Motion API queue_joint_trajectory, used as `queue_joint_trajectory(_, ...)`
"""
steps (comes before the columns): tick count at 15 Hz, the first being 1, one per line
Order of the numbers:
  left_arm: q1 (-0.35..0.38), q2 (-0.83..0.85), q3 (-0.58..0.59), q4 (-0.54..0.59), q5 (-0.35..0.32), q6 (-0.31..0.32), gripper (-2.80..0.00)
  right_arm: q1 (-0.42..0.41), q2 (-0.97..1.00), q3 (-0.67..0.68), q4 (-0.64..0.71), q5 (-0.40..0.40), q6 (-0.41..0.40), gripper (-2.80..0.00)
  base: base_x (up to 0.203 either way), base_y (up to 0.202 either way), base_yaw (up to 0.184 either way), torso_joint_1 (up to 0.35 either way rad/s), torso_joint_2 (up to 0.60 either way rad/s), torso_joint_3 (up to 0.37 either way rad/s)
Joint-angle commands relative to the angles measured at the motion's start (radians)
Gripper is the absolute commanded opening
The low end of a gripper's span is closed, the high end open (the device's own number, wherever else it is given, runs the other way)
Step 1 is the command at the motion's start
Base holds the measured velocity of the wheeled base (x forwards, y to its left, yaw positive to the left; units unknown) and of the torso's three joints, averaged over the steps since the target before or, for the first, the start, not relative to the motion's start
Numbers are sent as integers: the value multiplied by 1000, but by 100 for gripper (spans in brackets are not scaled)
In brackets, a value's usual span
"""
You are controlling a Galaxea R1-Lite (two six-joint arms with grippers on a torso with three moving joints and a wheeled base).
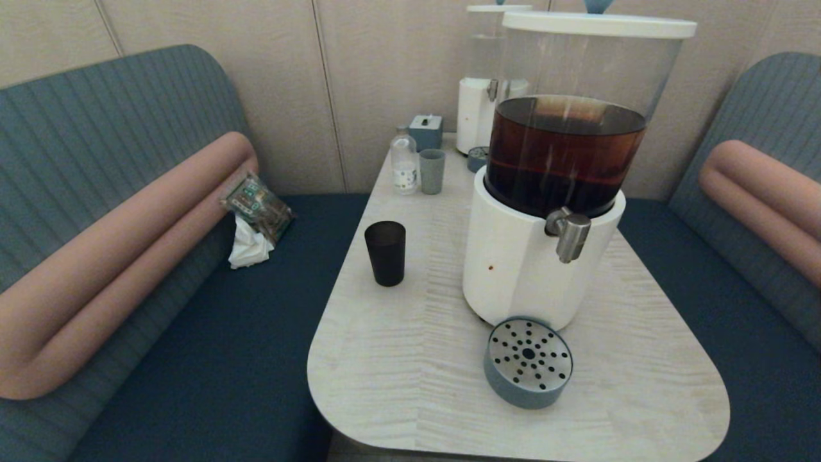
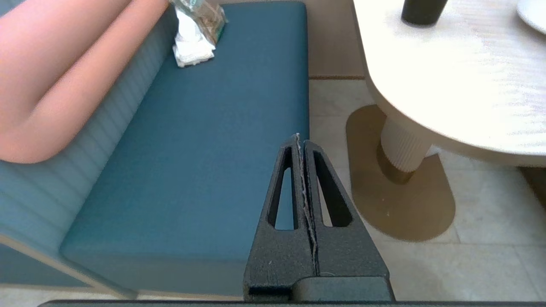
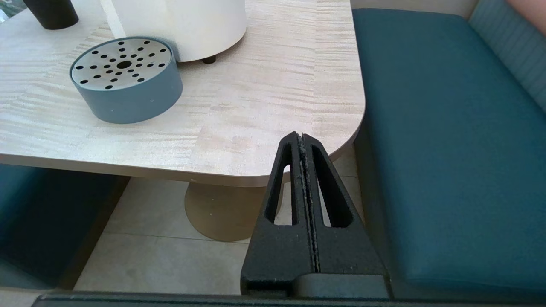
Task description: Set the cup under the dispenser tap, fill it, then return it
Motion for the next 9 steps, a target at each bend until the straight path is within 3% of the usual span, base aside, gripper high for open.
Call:
queue_joint_trajectory(1, 0, 2, 1, -1, 2, -3, -280, 0, 0, 0, 1, 0, 1, -280, 0, 0, 0, 0, 0, 0)
queue_joint_trajectory(9, 0, 2, 1, -1, 2, -3, -280, 0, 0, 2, -7, -1, 2, -280, 0, 0, 0, 0, 0, 0)
